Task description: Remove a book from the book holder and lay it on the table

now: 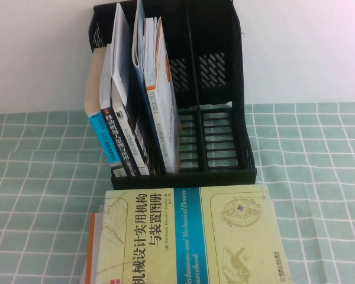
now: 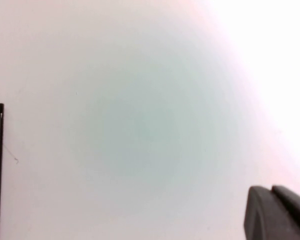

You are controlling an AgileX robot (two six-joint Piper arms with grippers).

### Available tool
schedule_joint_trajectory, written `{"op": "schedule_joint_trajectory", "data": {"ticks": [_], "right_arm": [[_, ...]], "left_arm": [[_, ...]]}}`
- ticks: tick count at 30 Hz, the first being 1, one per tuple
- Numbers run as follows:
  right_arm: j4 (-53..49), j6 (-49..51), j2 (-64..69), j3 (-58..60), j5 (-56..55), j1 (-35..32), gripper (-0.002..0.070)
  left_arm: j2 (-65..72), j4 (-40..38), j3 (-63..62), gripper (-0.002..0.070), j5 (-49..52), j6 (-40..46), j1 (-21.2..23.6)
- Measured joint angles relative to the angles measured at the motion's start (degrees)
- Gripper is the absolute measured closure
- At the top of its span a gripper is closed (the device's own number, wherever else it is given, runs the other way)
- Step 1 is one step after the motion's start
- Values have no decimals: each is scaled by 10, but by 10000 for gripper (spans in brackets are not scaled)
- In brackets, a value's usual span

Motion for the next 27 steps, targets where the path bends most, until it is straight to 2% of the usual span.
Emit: {"op": "schedule_joint_trajectory", "data": {"ticks": [4,9,12,16,18,21,27], "right_arm": [[-45,-14,0,-57,39,0,678],[-93,-17,32,-114,56,0,678],[-117,-18,78,-142,59,0,678],[-155,-19,146,-183,52,0,678],[-180,-20,179,-198,22,0,678],[-202,-9,237,-204,-78,0,678],[-327,120,374,-205,-301,0,678]], "left_arm": [[51,0,-81,678,20,10,0],[115,5,-105,678,-53,-6,0],[162,52,-129,678,-51,-42,-1],[240,136,-182,678,-18,-137,-1],[279,179,-208,678,-19,-170,-1],[347,229,-239,678,-50,-206,-1],[457,340,-250,678,-272,-295,-1]]}}
